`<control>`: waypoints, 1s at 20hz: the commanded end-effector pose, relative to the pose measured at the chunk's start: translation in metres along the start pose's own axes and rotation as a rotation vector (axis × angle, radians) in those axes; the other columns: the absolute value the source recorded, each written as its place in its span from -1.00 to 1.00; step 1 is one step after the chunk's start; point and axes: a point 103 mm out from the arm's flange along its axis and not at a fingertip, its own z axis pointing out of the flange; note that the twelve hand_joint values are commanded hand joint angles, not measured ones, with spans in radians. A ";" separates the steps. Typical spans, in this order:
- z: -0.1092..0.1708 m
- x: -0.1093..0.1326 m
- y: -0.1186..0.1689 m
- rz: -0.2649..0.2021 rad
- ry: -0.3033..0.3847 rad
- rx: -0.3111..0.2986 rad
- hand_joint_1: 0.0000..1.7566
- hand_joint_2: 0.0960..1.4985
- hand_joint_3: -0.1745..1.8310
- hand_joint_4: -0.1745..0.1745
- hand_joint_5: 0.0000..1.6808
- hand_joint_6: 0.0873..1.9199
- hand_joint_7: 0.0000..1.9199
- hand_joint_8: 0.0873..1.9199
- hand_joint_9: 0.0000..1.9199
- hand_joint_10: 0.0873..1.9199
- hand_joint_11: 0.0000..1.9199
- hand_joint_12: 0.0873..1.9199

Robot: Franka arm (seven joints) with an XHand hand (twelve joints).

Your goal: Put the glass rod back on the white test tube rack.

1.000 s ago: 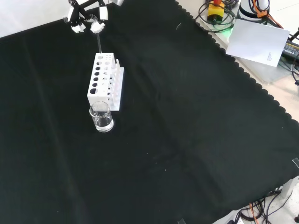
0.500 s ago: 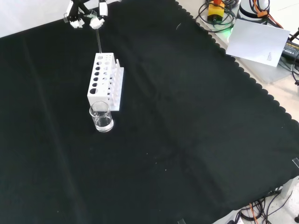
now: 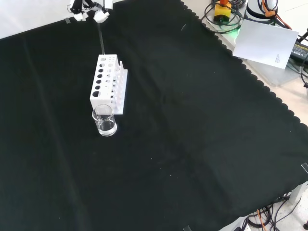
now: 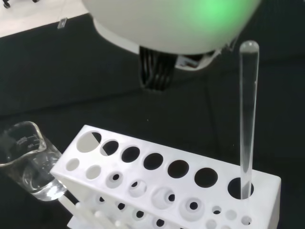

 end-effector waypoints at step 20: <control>-0.043 0.015 -0.058 -0.016 -0.004 -0.083 0.44 -0.52 0.10 -1.00 -0.05 -0.14 0.18 -0.38 0.98 -0.54 0.66 -0.24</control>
